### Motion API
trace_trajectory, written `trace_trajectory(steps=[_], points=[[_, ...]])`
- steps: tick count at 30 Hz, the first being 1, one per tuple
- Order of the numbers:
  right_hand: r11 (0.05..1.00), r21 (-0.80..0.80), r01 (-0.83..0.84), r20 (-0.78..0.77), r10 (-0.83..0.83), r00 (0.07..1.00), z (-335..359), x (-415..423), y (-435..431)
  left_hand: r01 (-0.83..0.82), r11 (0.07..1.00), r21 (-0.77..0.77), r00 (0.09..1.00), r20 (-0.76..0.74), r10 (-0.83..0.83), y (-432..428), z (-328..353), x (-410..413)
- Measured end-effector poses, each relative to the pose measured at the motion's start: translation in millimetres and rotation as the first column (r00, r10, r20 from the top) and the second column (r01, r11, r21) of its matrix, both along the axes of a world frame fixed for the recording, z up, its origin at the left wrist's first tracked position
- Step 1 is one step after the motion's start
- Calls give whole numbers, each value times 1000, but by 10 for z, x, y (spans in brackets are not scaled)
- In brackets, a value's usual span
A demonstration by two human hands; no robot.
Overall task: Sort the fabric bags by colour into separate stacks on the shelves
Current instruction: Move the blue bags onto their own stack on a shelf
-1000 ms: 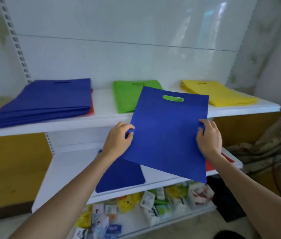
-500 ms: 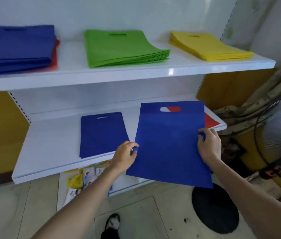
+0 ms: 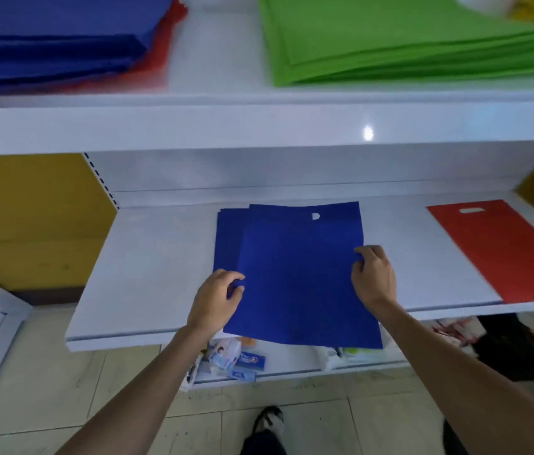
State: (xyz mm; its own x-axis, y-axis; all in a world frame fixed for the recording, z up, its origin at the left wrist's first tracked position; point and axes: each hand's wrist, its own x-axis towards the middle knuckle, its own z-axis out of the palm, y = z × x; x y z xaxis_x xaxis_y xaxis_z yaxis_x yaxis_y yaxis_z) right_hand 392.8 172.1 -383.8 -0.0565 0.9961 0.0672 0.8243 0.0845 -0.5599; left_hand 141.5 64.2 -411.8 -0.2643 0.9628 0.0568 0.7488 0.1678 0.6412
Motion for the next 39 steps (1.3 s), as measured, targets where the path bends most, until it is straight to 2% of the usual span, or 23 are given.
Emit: trace_trajectory(steps=[4,8,11,14,18,22,25,32,39], points=[[990,-77,-116,51,120,991,-351,-451,337,-46,997,-56,997,-61,42,157,-286,-360],[967,-150,-208,272,242,931,-635,-685,548,-56,986,-155,984,-177,28,265,-497,-504],[943,-308,-130,400,252,881,-809,-730,604,-34,957,-288,938,-339,-68,322,-564,-507],[936,-342,-81,416,228,880,-822,-731,607,-76,925,-373,922,-379,-77,358,-535,-484],[964,-242,-111,295,182,938,-651,-595,438,-58,978,-199,945,-326,-10,251,-355,-361],[976,-165,-141,172,170,970,-286,-339,74,61,989,-137,962,-257,-95,18,24,-67],[986,-76,-148,128,157,979,167,-90,-213,129,990,-60,954,-264,-140,-192,404,206],[976,191,-102,45,95,994,1272,450,-822,260,949,179,924,-331,-191,-720,1499,768],[902,425,-72,-12,85,996,2353,467,-1213,294,898,328,916,-363,-168,-974,2559,856]])
